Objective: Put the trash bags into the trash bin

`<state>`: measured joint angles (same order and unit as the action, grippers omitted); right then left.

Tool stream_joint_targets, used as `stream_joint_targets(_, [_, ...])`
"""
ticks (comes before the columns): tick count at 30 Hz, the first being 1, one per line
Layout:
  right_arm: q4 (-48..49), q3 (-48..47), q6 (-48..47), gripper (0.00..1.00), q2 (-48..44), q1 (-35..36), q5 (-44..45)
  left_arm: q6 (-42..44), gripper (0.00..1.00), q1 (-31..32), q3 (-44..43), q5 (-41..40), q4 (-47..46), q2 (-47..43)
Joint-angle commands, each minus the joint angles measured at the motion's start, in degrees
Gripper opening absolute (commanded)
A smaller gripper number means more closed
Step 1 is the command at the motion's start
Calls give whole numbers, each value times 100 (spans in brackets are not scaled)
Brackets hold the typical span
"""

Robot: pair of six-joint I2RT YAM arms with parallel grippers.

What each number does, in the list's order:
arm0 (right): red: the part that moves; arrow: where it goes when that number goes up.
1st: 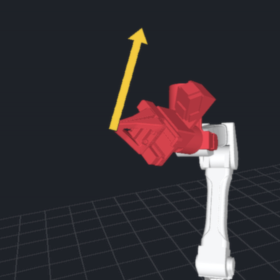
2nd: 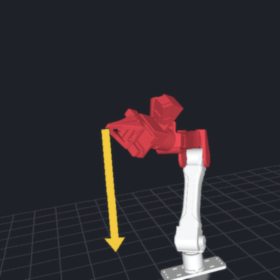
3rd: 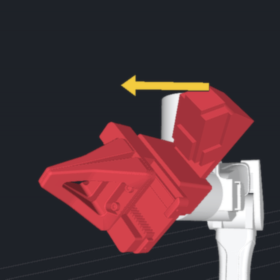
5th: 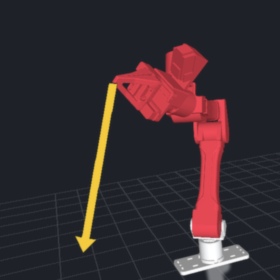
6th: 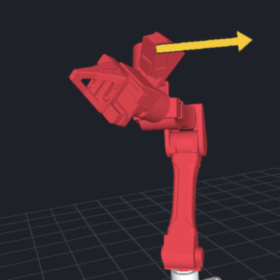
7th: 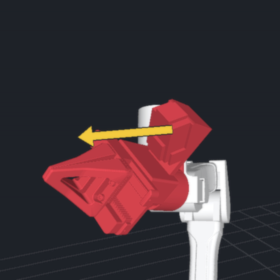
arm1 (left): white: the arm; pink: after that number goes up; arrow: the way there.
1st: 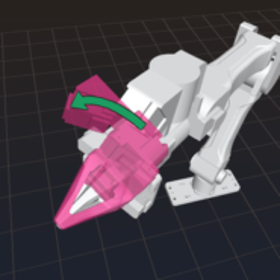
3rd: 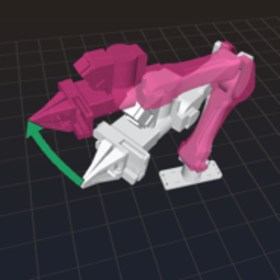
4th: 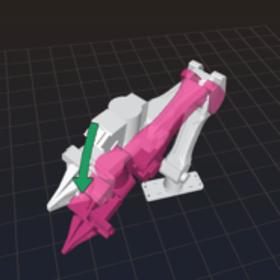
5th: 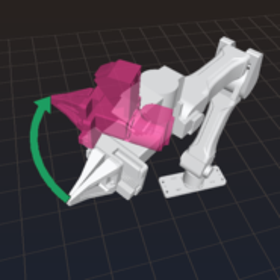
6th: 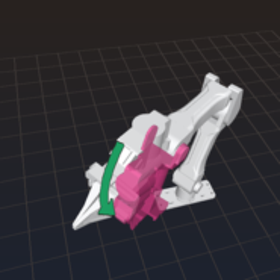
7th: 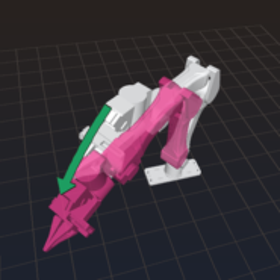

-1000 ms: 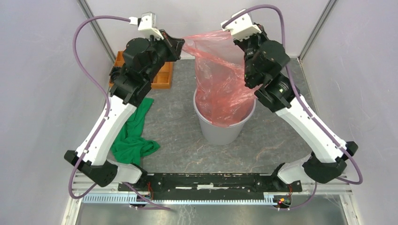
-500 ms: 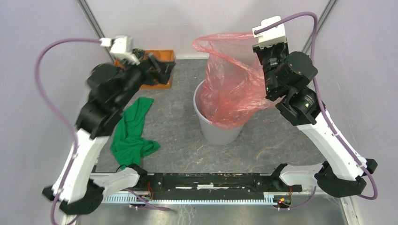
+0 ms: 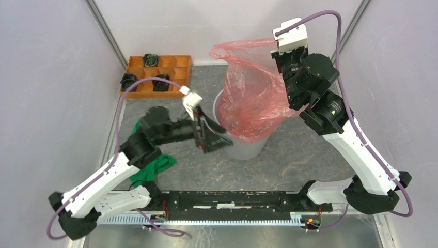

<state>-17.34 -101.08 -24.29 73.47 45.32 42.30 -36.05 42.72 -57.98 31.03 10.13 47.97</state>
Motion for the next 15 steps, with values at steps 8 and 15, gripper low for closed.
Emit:
stream_joint_targets(8, [-96, -163, 492, 0, -167, 8, -402, 664, 67, 2418, -1529, -4501, 367, 2019])
stream_joint_targets(15, [-66, 247, 739, 0, -553, 10, -778, 910, 68, 2349, -1763, -5444, 353, 2684])
